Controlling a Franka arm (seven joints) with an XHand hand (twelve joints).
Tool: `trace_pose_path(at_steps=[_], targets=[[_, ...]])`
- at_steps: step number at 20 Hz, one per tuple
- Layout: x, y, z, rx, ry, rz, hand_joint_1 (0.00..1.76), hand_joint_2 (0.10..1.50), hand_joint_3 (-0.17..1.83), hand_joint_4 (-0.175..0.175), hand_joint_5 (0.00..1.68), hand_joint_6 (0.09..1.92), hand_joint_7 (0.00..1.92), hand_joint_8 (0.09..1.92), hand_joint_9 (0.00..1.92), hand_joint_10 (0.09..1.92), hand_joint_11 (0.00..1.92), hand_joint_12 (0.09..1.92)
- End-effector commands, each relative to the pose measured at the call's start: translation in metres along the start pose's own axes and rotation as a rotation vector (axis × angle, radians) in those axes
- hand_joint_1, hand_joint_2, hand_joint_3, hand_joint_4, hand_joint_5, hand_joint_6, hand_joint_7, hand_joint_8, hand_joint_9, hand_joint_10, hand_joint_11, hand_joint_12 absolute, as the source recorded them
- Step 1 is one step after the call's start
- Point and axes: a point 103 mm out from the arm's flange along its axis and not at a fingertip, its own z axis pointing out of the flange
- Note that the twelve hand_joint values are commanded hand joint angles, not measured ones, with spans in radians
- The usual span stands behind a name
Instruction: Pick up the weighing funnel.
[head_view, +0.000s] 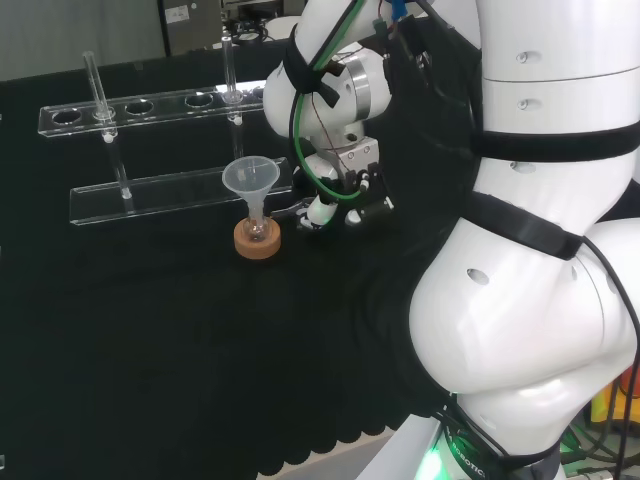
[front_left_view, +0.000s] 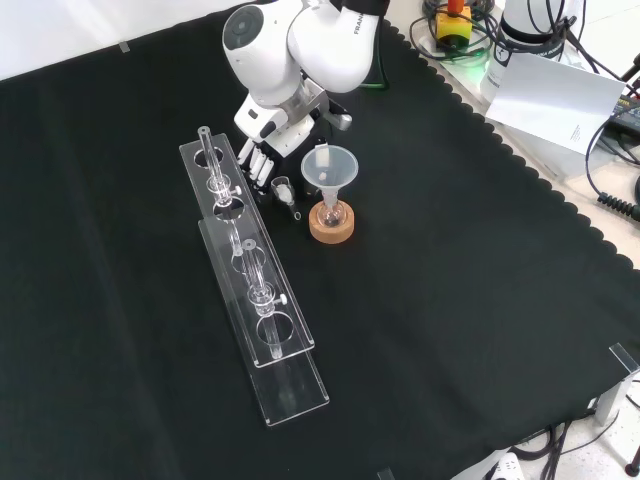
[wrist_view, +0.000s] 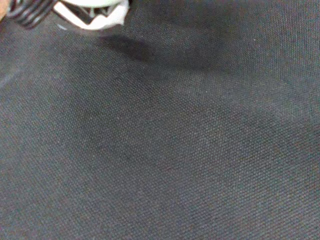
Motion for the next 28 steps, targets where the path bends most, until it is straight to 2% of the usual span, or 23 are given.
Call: trace_pose_path(at_steps=[1, 3, 4, 5, 9, 10, 13, 20, 28], targets=[[-0.001, 0.0, 0.002, 0.006, -0.004, 0.016, 0.88, 0.66, 0.59, -0.074, 0.52, 0.63, 0.52, 0.78, 0.74, 0.6, 0.34, 1.31], [-0.005, 0.001, 0.006, 0.009, -0.007, 0.026, 0.88, 0.66, 0.59, -0.074, 0.53, 0.63, 0.52, 0.78, 0.74, 0.6, 0.34, 1.31], [-0.007, 0.001, 0.015, -0.057, 0.112, 0.047, 0.88, 0.66, 0.59, -0.073, 0.53, 0.64, 0.52, 0.78, 0.74, 0.6, 0.34, 1.31], [-0.01, 0.001, 0.019, -0.054, 0.128, 0.047, 0.88, 0.66, 0.59, -0.073, 0.53, 0.64, 0.53, 0.78, 0.75, 0.6, 0.34, 1.31], [-0.031, -0.003, 0.015, -0.017, 0.082, 0.052, 0.89, 0.66, 0.59, -0.072, 0.54, 0.65, 0.53, 0.78, 0.75, 0.6, 0.34, 1.31], [-0.016, -0.001, 0.013, -0.009, 0.044, 0.08, 0.89, 0.66, 0.59, -0.072, 0.55, 0.66, 0.54, 0.78, 0.75, 0.6, 0.34, 1.31], [-0.008, -0.001, 0.01, 0.0, 0.014, 0.076, 0.89, 0.67, 0.59, -0.07, 0.57, 0.68, 0.54, 0.78, 0.76, 0.6, 0.35, 1.31], [-0.007, -0.002, 0.007, -0.001, 0.003, 0.049, 0.88, 0.71, 0.61, -0.061, 0.64, 0.72, 0.56, 0.78, 0.77, 0.6, 0.35, 1.31], [-0.003, 0.0, 0.005, 0.003, -0.009, 0.03, 0.88, 0.69, 0.6, -0.065, 0.59, 0.74, 0.56, 0.77, 0.77, 0.59, 0.36, 1.31]])
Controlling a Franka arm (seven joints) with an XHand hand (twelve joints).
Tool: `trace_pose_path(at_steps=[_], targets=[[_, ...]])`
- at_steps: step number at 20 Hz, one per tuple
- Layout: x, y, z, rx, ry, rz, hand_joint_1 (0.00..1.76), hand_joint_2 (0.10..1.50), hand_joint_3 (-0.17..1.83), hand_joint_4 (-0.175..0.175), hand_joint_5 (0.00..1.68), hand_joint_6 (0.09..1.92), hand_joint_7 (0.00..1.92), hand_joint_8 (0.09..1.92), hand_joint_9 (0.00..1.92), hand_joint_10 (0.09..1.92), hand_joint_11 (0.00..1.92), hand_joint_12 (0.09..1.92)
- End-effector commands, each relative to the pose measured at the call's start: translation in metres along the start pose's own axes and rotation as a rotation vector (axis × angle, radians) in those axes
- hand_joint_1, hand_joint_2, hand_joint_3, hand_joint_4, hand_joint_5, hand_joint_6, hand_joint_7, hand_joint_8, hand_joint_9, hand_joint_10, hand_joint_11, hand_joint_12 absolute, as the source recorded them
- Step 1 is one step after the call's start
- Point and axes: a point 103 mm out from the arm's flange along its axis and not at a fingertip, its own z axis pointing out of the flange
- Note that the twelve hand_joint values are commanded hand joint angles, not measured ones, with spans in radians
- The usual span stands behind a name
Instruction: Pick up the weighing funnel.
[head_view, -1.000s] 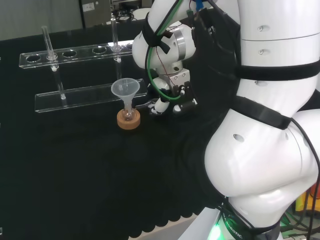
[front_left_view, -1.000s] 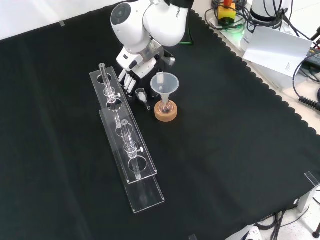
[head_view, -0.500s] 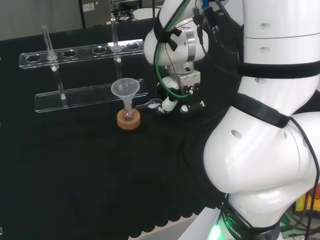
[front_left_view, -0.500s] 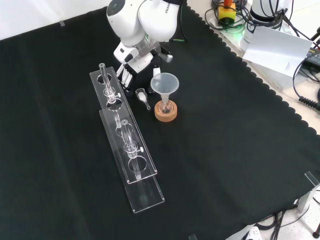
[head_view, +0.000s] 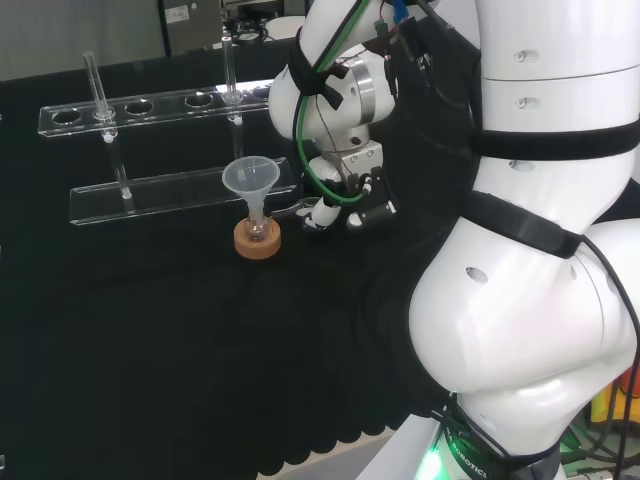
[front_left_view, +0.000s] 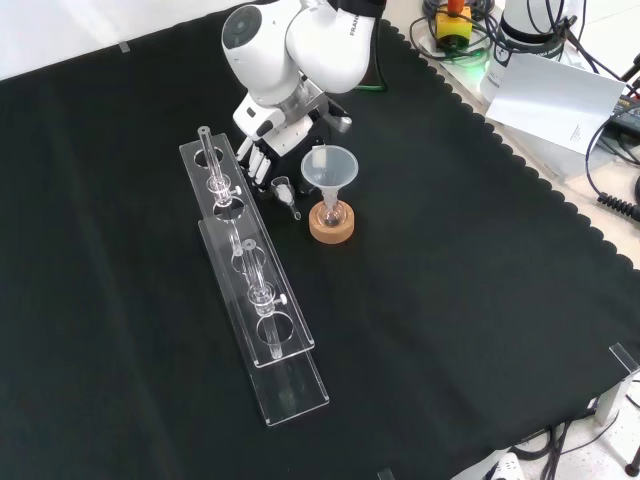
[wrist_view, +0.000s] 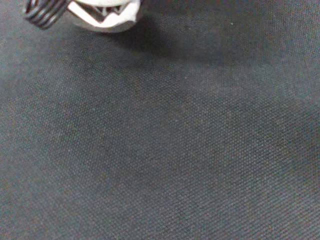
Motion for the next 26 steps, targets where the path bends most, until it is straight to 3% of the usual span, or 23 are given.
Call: trace_pose_path(at_steps=[1, 5, 7, 8, 10, 20, 26], targets=[[0.003, 0.0, -0.002, 0.002, -0.02, -0.031, 0.88, 0.69, 0.61, -0.065, 0.59, 0.75, 0.56, 0.77, 0.77, 0.59, 0.36, 1.31], [0.0, 0.0, -0.003, 0.0, -0.027, -0.024, 0.88, 0.72, 0.61, -0.045, 0.74, 0.8, 0.57, 0.77, 0.78, 0.59, 0.36, 1.31], [-0.002, 0.0, -0.004, -0.002, -0.041, -0.019, 0.96, 0.91, 0.37, 0.099, 0.89, 0.97, 0.58, 0.77, 0.79, 0.59, 0.37, 1.31], [-0.002, 0.0, -0.004, -0.006, -0.047, -0.019, 0.98, 0.96, 0.29, 0.137, 0.93, 1.01, 0.6, 0.76, 0.8, 0.58, 0.38, 1.31], [-0.002, 0.0, -0.006, -0.008, -0.054, -0.02, 1.01, 0.98, 0.27, 0.167, 0.97, 1.04, 0.63, 0.74, 0.83, 0.56, 0.4, 1.29], [-0.01, -0.005, -0.027, -0.02, -0.078, -0.005, 1.02, 0.87, 0.5, 0.175, 0.99, 1.1, 0.66, 0.71, 0.87, 0.53, 0.43, 1.28], [-0.029, -0.018, -0.052, -0.032, -0.081, 0.012, 1.03, 0.83, 0.57, 0.175, 1.0, 1.11, 0.67, 0.71, 0.87, 0.53, 0.44, 1.28]])
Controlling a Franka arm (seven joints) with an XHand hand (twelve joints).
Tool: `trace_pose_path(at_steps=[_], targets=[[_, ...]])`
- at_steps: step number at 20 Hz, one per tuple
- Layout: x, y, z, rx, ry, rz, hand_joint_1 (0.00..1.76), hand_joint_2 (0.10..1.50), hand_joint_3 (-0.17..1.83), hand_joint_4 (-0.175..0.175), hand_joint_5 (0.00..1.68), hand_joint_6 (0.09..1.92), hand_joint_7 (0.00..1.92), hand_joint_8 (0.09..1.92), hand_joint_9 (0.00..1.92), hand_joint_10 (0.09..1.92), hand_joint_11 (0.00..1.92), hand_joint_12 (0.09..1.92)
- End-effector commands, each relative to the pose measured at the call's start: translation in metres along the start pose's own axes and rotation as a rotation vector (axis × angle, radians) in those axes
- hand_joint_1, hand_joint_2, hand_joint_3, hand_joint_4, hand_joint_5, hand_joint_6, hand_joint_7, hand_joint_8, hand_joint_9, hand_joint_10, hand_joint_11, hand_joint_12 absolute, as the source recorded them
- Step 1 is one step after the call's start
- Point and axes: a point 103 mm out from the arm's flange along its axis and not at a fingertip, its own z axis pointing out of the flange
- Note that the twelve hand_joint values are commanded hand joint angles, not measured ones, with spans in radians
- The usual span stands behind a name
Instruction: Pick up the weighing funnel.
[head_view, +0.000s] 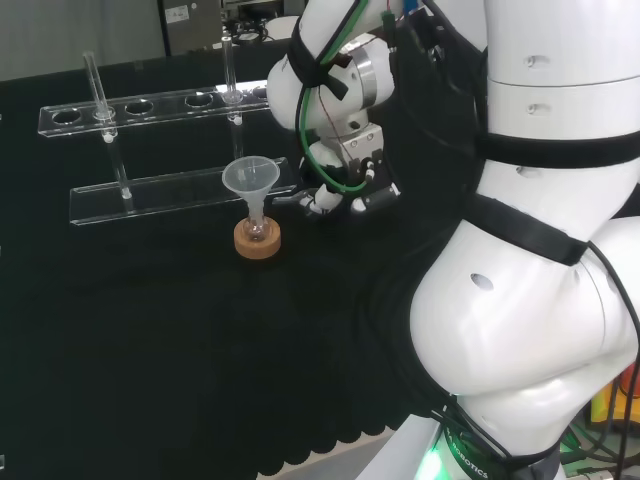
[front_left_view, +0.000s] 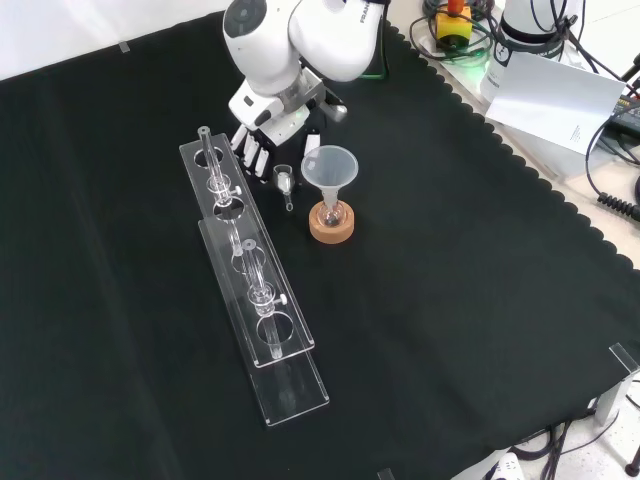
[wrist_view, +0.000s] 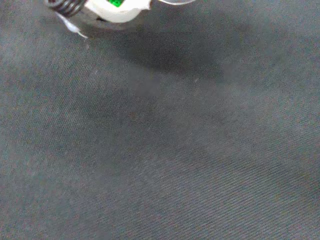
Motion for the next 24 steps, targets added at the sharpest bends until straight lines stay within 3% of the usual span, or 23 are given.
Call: trace_pose_path(at_steps=[1, 8, 16, 24], targets=[[-0.024, -0.016, -0.024, 0.005, -0.004, 0.024, 1.03, 0.83, 0.57, 0.175, 1.0, 1.1, 0.67, 0.71, 0.87, 0.53, 0.44, 1.28], [-0.053, -0.041, -0.061, 0.011, -0.012, 0.059, 1.04, 0.81, 0.6, 0.175, 1.01, 1.1, 0.67, 0.71, 0.87, 0.53, 0.44, 1.28], [-0.078, -0.067, -0.09, -0.019, -0.004, 0.046, 1.04, 0.79, 0.64, 0.175, 1.02, 1.1, 0.67, 0.71, 0.87, 0.53, 0.44, 1.27], [-0.068, -0.093, -0.124, -0.034, -0.037, 0.07, 1.04, 0.79, 0.64, 0.175, 1.02, 1.1, 0.67, 0.71, 0.88, 0.53, 0.45, 1.28]])
